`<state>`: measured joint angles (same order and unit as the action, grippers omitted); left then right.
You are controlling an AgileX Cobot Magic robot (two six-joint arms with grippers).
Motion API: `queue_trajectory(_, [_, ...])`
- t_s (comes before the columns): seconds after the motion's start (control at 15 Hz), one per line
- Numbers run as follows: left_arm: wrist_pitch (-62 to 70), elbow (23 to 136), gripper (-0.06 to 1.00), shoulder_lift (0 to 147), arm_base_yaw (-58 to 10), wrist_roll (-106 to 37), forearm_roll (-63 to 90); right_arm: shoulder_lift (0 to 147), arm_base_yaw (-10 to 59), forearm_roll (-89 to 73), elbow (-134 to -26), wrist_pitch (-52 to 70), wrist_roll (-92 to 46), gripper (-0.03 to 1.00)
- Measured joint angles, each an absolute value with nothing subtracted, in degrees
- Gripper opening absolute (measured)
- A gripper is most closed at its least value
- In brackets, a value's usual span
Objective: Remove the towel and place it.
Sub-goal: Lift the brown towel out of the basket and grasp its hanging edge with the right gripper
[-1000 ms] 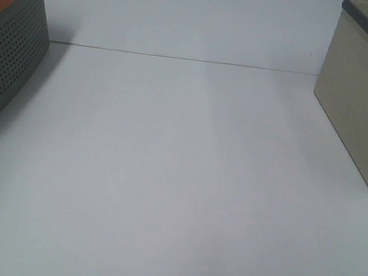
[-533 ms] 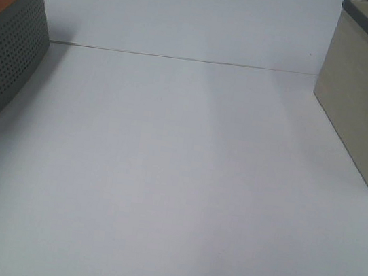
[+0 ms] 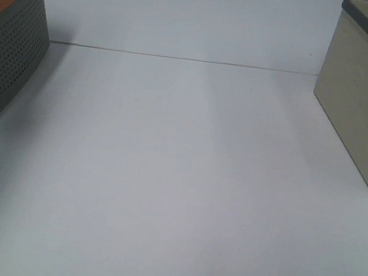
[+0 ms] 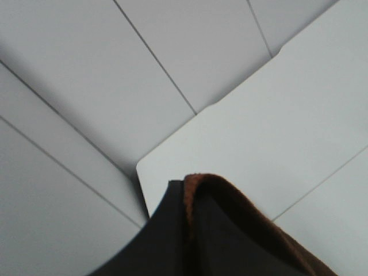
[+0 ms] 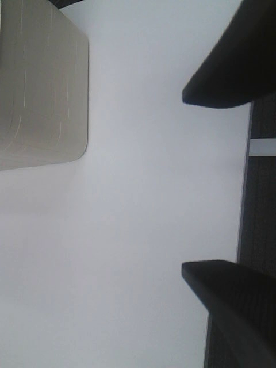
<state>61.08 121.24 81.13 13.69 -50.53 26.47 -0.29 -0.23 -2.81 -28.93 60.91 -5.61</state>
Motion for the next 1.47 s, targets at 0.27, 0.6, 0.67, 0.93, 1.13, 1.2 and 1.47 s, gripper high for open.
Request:
queue_trajectory(0.27, [61.82, 121.7, 0.0, 82.1, 11.4, -50.53, 30.42, -0.29, -0.23, -2.86, -28.93, 60.91, -5.61, 0.65])
queue_trajectory(0.6, [62.28, 121.7, 0.0, 89.38, -8.59, -49.73, 13.52, 6.07, -0.23, -12.78, -30.19, 52.54, -10.31, 0.65])
queue_trajectory(0.67, [61.94, 121.7, 0.0, 90.41, -10.6, -49.1, 10.89, 7.51, -0.23, -14.67, -30.19, 50.99, -11.63, 0.65])
queue_trajectory(0.93, [56.21, 121.7, 0.0, 97.57, -25.44, -45.49, -5.44, 19.25, -0.23, -27.39, -30.19, 38.5, -23.66, 0.65])
queue_trajectory(1.13, [53.0, 121.64, 0.0, 100.84, -31.97, -42.86, -11.97, 25.84, -0.23, -34.43, -30.19, 33.17, -28.53, 0.65])
queue_trajectory(1.2, [51.91, 121.64, 0.0, 101.47, -33.17, -42.0, -13.87, 27.39, -0.23, -35.64, -30.19, 31.86, -30.08, 0.65])
queue_trajectory(1.47, [48.13, 121.64, 0.0, 103.3, -34.55, -38.45, -15.53, 31.8, -0.23, -38.73, -30.19, 28.36, -35.87, 0.65])
